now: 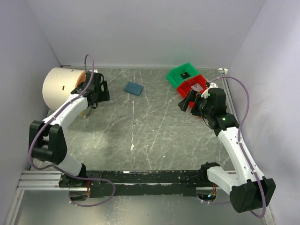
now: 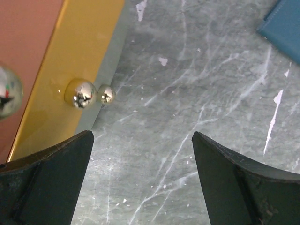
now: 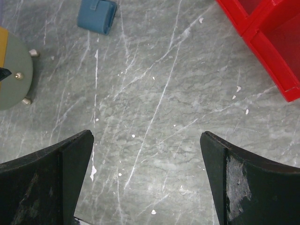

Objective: Take the credit cards out of the card holder

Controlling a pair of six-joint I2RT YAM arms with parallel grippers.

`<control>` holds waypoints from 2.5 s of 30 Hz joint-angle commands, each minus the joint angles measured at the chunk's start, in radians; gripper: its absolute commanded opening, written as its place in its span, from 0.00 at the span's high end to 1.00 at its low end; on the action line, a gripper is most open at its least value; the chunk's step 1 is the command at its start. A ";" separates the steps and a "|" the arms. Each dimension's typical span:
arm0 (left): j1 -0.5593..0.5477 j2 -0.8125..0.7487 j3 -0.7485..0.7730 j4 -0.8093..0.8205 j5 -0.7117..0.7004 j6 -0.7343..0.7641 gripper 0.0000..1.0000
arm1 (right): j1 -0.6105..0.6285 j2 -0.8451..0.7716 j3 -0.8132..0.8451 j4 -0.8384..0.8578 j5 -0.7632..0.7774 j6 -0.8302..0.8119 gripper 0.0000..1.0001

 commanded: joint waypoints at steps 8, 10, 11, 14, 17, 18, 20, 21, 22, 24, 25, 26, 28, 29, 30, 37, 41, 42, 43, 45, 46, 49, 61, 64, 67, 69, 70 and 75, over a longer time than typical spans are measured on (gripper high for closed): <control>0.073 -0.028 0.020 -0.051 0.057 0.028 0.01 | 0.005 0.099 0.055 -0.097 0.037 -0.031 0.00; 0.073 -0.046 0.012 -0.041 0.181 0.052 0.01 | 0.005 0.129 0.064 -0.114 0.086 -0.025 0.00; 0.073 -0.060 0.000 -0.026 0.250 0.065 0.01 | 0.003 0.148 0.065 -0.116 0.103 -0.022 0.00; 0.072 -0.115 -0.041 0.019 0.392 0.077 0.01 | 0.003 0.200 0.127 -0.125 0.114 -0.021 0.00; 0.072 -0.162 -0.070 0.028 0.480 0.084 0.01 | 0.003 0.229 0.144 -0.104 0.091 -0.014 0.00; 0.072 -0.175 -0.077 0.021 0.508 0.091 0.01 | 0.003 0.232 0.138 -0.083 0.075 -0.005 0.00; 0.072 -0.201 -0.094 0.003 0.560 0.106 0.01 | 0.003 0.240 0.120 -0.030 0.013 0.015 0.00; 0.072 -0.217 -0.106 -0.006 0.569 0.108 0.01 | 0.004 0.248 0.111 -0.002 -0.023 0.023 0.00; 0.072 -0.235 -0.118 -0.015 0.580 0.109 0.01 | 0.005 0.261 0.106 0.028 -0.065 0.031 0.00; 0.072 -0.277 -0.144 -0.026 0.591 0.113 0.01 | 0.004 0.302 0.112 0.081 -0.157 0.044 0.00; 0.072 -0.301 -0.159 -0.031 0.590 0.111 0.01 | 0.004 0.325 0.122 0.094 -0.202 0.051 0.01; 0.072 -0.326 -0.173 -0.031 0.593 0.116 0.01 | 0.003 0.354 0.133 0.107 -0.246 0.058 0.02; 0.072 -0.375 -0.206 -0.029 0.582 0.123 0.01 | 0.007 0.413 0.156 0.119 -0.298 0.077 0.03; 0.072 -0.400 -0.220 -0.028 0.571 0.126 0.01 | 0.012 0.443 0.169 0.120 -0.311 0.082 0.03; 0.072 -0.422 -0.232 -0.028 0.546 0.126 0.01 | 0.016 0.471 0.186 0.109 -0.319 0.077 0.03; 0.073 -0.570 -0.337 0.009 0.461 0.124 0.01 | 0.135 0.719 0.435 0.026 -0.219 -0.014 0.09; 0.073 -0.635 -0.403 0.049 0.445 0.108 0.01 | 0.208 0.864 0.599 0.015 -0.060 -0.023 0.11; 0.073 -0.648 -0.418 0.058 0.450 0.100 0.01 | 0.219 0.902 0.639 0.020 -0.062 -0.018 0.12; 0.073 -0.661 -0.432 0.066 0.463 0.094 0.01 | 0.231 0.937 0.687 0.014 -0.075 -0.023 0.13; 0.073 -0.684 -0.457 0.080 0.477 0.088 0.01 | 0.264 1.011 0.774 0.035 -0.073 -0.059 0.15; 0.073 -0.693 -0.472 0.096 0.487 0.087 0.01 | 0.285 1.057 0.820 0.037 -0.042 -0.070 0.16; 0.073 -0.711 -0.476 0.126 0.504 0.081 0.01 | 0.310 1.174 0.937 0.068 -0.040 -0.089 0.17; 0.076 -0.673 -0.463 0.123 0.407 0.126 0.01 | 0.353 1.444 1.157 0.154 0.074 -0.127 0.23; 0.076 -0.654 -0.438 0.077 0.361 0.130 0.01 | 0.353 1.470 1.177 0.193 0.075 -0.162 0.25; 0.075 -0.650 -0.436 0.069 0.373 0.123 0.01 | 0.354 1.497 1.154 0.238 0.100 -0.175 0.28; 0.075 -0.663 -0.437 0.072 0.352 0.126 0.01 | 0.359 1.520 1.152 0.272 0.156 -0.203 0.28; 0.075 -0.673 -0.442 0.077 0.348 0.126 0.01 | 0.360 1.538 1.173 0.277 0.162 -0.219 0.28; 0.075 -0.700 -0.461 0.095 0.370 0.113 0.01 | 0.362 1.670 1.361 0.198 0.246 -0.242 0.29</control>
